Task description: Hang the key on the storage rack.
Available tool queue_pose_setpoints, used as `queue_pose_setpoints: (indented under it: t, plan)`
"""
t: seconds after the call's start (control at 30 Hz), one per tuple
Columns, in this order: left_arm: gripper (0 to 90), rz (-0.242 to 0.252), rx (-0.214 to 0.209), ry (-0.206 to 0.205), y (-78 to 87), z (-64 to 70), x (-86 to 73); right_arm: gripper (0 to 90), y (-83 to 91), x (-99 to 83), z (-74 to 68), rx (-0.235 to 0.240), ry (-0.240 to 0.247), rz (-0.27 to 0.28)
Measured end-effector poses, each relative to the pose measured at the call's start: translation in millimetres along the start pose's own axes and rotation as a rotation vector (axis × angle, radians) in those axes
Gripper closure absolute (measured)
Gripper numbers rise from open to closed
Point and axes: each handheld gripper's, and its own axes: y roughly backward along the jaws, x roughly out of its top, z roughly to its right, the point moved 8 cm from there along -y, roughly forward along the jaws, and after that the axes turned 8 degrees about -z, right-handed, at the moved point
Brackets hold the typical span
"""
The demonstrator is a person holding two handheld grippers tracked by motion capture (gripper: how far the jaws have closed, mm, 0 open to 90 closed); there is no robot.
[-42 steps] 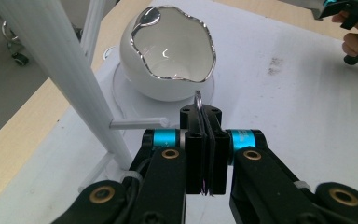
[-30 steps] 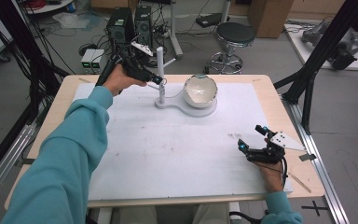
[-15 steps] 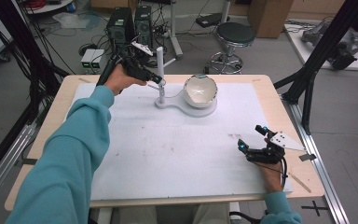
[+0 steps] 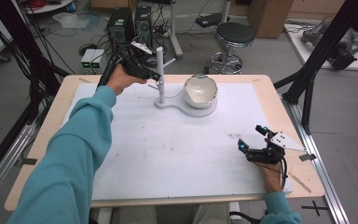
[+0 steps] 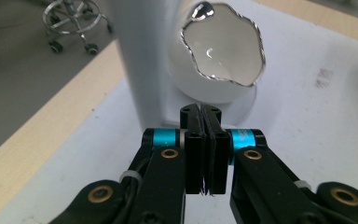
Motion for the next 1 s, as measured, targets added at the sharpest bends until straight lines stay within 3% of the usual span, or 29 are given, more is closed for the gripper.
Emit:
queue_pose_setpoints:
  t: [0.03,0.13,0.17,0.2,0.23,0.27,0.3,0.37,0.4,0.43,0.47,0.5,0.53,0.57,0.6,0.67,0.7,0.73,0.8,0.83,0.87,0.9,0.93,0.97,1.0]
  plan:
    - [73.9,0.033,0.014,0.017,0.0,-2.4,-0.3,0.6,0.1,0.2,0.5,-0.004,0.007,0.002]
    - [60.0,0.027,0.034,0.014,-0.2,-4.1,-3.3,0.6,0.2,-0.2,-0.2,-0.002,0.002,-0.001]
    - [56.4,0.042,0.056,-0.016,2.6,-6.0,-5.7,0.6,0.1,-0.3,-0.2,-0.003,0.005,-0.002]
    - [50.6,0.042,0.056,-0.016,2.6,-6.0,-5.7,0.5,0.2,-0.3,-0.1,-0.003,0.005,-0.003]
    - [43.1,0.101,0.073,0.004,8.1,-8.6,-6.5,0.6,0.2,-0.4,-0.1,-0.003,0.005,-0.004]
    - [36.3,0.101,0.073,0.004,8.1,-8.6,-6.5,0.6,0.2,-0.4,-0.1,-0.003,0.005,-0.004]
    - [31.7,0.135,0.072,0.036,13.9,-9.9,-10.5,0.6,0.1,-0.3,-0.2,-0.003,0.001,-0.003]
    - [27.8,0.137,0.070,0.041,16.8,-10.0,-13.6,0.6,0.0,-0.2,0.3,-0.006,0.004,-0.002]
    - [22.0,0.141,0.085,0.042,20.2,-10.4,-16.7,0.6,0.1,-0.3,0.4,-0.006,0.004,-0.002]
    - [9.6,0.170,0.094,0.054,28.7,-8.6,-23.2,0.6,0.1,-0.5,0.1,-0.006,0.003,-0.004]
    - [5.9,0.170,0.094,0.054,28.7,-8.6,-23.2,0.6,0.0,-0.4,0.1,-0.007,0.005,-0.004]
    - [3.7,0.206,0.103,0.043,39.6,-4.7,-31.9,0.6,-0.1,-0.4,0.2,-0.009,0.006,-0.003]
    - [1.7,0.206,0.103,0.043,39.6,-4.7,-31.9,0.6,-0.1,-0.4,0.2,-0.009,0.006,-0.003]
    - [1.7,0.250,0.124,0.028,53.0,0.5,-43.4,0.6,-0.1,-0.4,0.3,-0.010,0.006,-0.004]
    - [1.7,0.250,0.124,0.028,53.0,0.5,-43.4,0.6,-0.2,-0.3,0.3,-0.012,0.005,-0.003]
    - [1.7,0.287,0.126,0.019,65.9,6.8,-58.2,0.6,-0.3,-0.3,0.4,-0.013,0.012,-0.003]
    - [1.7,0.322,0.140,0.004,78.2,12.1,-74.5,0.6,-0.4,-0.4,0.3,-0.018,0.011,-0.003]
    - [1.7,0.322,0.140,0.004,78.2,12.1,-74.5,0.6,-0.4,-0.4,0.3,-0.018,0.011,-0.003]
    - [1.7,0.350,0.143,0.015,88.2,15.8,-91.8,0.6,-0.6,-0.2,0.6,-0.019,0.013,-0.001]
    - [1.7,0.367,0.156,0.023,96.1,18.2,-109.0,0.6,-0.3,-0.4,0.6,-0.019,0.008,-0.004]
    - [1.7,0.367,0.156,0.023,96.1,18.2,-109.0,0.6,-0.4,-0.4,0.5,-0.017,0.009,-0.004]
    - [1.7,0.402,0.161,0.037,102.2,21.5,-124.9,0.6,-0.6,-0.3,0.7,-0.019,0.012,-0.002]
    - [1.7,0.402,0.161,0.037,102.2,21.5,-124.9,0.6,-0.6,-0.3,0.7,-0.019,0.012,-0.002]
    - [1.7,0.441,0.161,0.054,105.5,24.1,-139.7,0.6,-0.5,-0.6,-0.3,-0.015,0.012,-0.006]
    - [1.7,0.441,0.161,0.054,105.5,24.1,-139.7,0.5,-0.6,-0.8,-1.0,-0.014,0.006,-0.008]
